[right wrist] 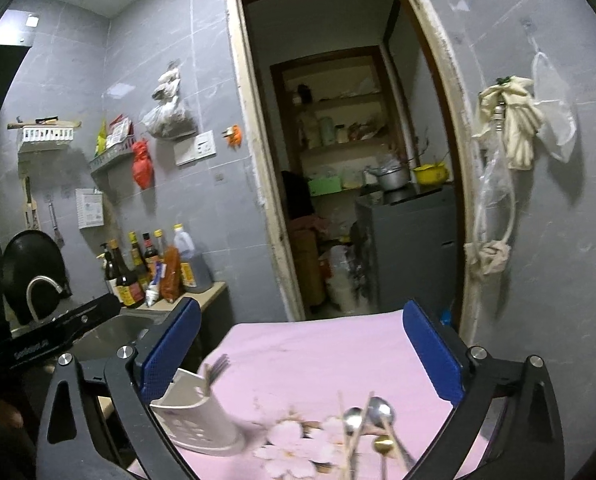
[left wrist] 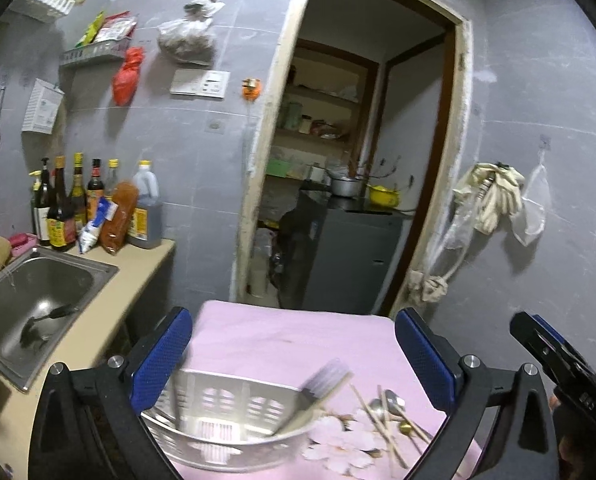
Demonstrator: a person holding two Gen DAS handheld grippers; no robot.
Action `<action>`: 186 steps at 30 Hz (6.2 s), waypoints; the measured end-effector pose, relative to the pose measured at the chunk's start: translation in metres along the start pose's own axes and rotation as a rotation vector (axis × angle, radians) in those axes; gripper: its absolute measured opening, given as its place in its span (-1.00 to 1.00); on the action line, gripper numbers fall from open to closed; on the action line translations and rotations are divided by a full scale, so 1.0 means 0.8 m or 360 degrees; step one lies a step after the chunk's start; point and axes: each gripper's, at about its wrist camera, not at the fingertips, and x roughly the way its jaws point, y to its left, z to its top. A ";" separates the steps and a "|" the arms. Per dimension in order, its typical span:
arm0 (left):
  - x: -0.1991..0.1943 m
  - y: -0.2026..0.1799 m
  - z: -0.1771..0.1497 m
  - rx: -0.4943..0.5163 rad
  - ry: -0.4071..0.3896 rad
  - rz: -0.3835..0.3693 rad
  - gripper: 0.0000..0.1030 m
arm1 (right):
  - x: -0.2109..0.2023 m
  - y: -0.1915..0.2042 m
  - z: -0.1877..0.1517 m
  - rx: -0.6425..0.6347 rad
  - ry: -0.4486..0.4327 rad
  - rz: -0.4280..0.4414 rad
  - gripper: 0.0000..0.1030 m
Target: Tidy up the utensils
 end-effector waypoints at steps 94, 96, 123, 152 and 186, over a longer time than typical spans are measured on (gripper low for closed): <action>0.285 -0.117 -0.209 -0.0159 0.1087 -0.0214 -0.90 | 0.297 -0.155 -0.189 -0.0258 0.1197 0.0698 -0.95; 0.276 -0.117 -0.204 -0.0169 0.1051 -0.0222 -0.90 | 0.285 -0.164 -0.184 -0.0224 0.1164 0.0641 -0.96; 0.139 -0.087 -0.113 -0.0334 0.0558 -0.0371 -0.90 | 0.103 -0.106 -0.105 -0.0223 0.0562 0.0228 -0.98; 0.066 0.157 0.034 -0.0629 -0.0128 -0.0091 -0.90 | 0.093 0.152 0.039 -0.0373 -0.0145 0.0145 -0.98; 0.084 0.160 -0.043 -0.0284 -0.0275 0.0172 -0.90 | 0.158 0.188 -0.061 -0.0457 0.0017 0.0127 -0.97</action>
